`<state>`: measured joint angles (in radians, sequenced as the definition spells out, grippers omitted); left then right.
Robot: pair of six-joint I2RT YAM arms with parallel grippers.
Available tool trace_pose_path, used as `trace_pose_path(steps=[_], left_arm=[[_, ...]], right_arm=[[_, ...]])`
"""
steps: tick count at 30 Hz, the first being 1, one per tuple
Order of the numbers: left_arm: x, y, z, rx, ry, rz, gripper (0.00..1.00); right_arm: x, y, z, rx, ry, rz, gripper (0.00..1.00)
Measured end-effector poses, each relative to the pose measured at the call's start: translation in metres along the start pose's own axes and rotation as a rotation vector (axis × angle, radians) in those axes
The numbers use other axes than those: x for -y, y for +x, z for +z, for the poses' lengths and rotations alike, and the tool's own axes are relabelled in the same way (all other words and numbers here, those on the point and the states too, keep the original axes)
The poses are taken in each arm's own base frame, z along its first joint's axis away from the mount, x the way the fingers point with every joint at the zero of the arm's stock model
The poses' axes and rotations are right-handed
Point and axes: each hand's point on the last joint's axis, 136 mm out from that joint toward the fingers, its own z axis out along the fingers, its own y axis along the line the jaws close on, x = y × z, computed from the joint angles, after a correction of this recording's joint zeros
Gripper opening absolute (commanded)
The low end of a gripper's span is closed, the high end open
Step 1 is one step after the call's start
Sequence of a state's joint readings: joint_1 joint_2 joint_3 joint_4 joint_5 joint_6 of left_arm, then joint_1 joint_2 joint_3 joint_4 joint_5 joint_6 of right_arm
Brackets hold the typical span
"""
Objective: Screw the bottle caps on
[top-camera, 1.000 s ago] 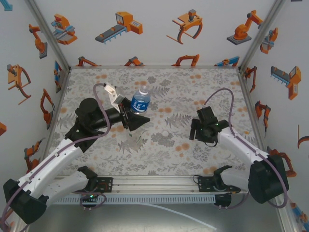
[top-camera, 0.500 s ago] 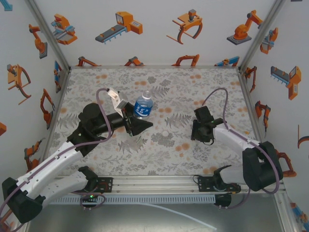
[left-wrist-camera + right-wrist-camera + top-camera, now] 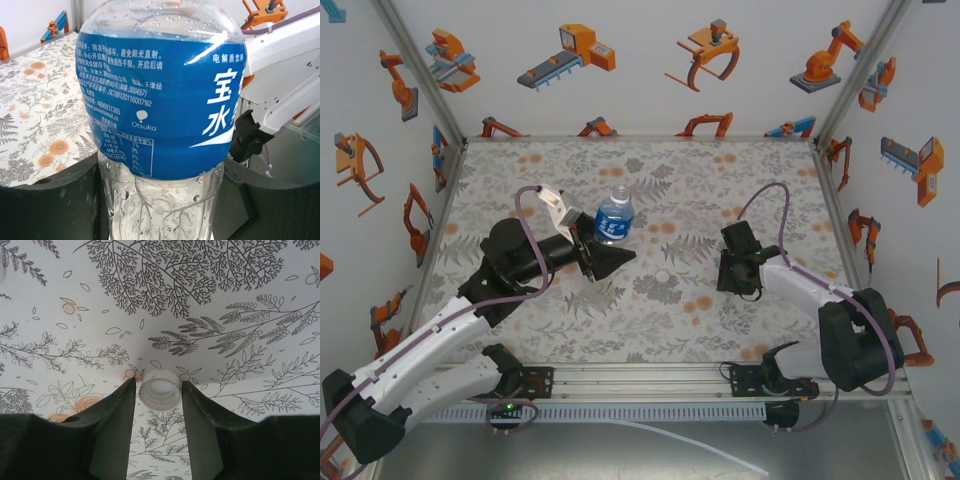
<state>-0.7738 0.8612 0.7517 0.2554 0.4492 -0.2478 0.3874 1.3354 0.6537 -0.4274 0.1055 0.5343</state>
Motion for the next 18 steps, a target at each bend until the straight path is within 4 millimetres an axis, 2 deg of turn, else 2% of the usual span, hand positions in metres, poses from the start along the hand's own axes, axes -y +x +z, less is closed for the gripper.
trace_pose_path(steps=[2, 7, 10, 15, 18], left_arm=[[-0.003, 0.001, -0.001, 0.003, -0.016, 0.000, 0.05], [-0.009, -0.001, -0.002, 0.017, -0.054, 0.001, 0.04], [-0.012, -0.001, -0.002, 0.022, -0.071, 0.003, 0.04], [-0.015, -0.001, -0.003, 0.023, -0.089, 0.014, 0.04], [-0.016, -0.001, -0.003, 0.024, -0.095, 0.015, 0.04]], right_arm=[[0.000, 0.000, 0.000, 0.001, 0.000, -0.004, 0.35], [-0.002, 0.000, -0.002, 0.004, -0.007, -0.009, 0.34], [-0.011, 0.003, -0.004, 0.005, -0.023, -0.030, 0.34], [-0.044, 0.022, -0.011, -0.002, -0.057, -0.125, 0.34], [-0.075, 0.031, -0.020, 0.005, -0.095, -0.193, 0.35]])
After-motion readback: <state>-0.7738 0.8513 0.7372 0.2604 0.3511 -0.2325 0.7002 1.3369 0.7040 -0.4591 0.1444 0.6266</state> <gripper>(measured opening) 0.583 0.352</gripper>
